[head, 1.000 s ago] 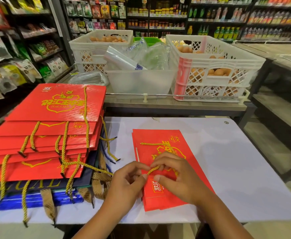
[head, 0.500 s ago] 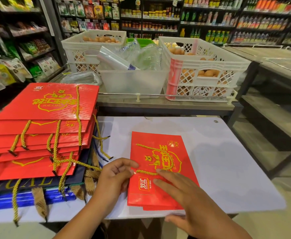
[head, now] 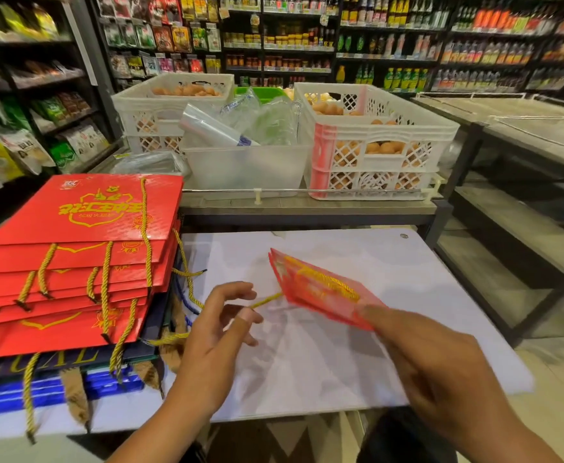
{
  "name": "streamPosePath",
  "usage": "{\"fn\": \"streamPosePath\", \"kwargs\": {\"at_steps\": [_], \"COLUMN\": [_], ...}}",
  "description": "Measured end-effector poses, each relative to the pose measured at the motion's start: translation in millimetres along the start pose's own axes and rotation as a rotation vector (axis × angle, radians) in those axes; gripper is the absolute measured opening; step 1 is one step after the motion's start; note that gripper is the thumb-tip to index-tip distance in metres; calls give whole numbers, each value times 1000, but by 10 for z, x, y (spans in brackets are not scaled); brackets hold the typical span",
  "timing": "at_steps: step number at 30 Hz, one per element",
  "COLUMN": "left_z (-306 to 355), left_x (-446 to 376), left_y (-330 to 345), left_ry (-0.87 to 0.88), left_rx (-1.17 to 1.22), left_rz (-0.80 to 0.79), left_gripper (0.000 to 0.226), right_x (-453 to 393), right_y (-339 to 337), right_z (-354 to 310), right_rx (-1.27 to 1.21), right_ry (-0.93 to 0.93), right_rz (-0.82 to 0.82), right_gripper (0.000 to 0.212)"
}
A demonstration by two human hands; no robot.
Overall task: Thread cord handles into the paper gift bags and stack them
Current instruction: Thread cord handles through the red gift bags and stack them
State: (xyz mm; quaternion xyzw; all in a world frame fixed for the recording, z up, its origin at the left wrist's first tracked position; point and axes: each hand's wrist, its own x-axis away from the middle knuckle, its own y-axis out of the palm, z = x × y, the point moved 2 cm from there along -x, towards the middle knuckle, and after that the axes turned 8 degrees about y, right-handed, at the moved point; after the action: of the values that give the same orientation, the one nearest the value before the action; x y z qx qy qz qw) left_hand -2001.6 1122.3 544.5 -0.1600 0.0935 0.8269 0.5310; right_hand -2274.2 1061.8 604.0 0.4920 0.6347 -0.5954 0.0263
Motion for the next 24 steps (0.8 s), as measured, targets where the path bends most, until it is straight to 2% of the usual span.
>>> {"fn": "streamPosePath", "kwargs": {"at_steps": [3, 7, 10, 15, 24], "left_z": [-27, 4, 97, 287, 163], "left_x": [44, 64, 63, 25, -34], "left_y": [24, 88, 181, 455, 726], "left_ry": [-17, 0, 17, 86, 185], "left_rx": [-133, -301, -281, -228, -340], "left_rz": [-57, -129, -149, -192, -101], "left_gripper": [34, 44, 38, 28, 16], "right_x": [-137, -284, -355, -491, -551], "right_y": [-214, -382, -449, -550, -330], "right_z": [-81, -43, 12, 4, 104], "right_rx": [-28, -63, -192, -390, -566], "right_ry": [74, 208, 312, 482, 760], "right_rz": [152, 289, 291, 270, 141], "right_gripper": [31, 23, 21, 29, 24]}}
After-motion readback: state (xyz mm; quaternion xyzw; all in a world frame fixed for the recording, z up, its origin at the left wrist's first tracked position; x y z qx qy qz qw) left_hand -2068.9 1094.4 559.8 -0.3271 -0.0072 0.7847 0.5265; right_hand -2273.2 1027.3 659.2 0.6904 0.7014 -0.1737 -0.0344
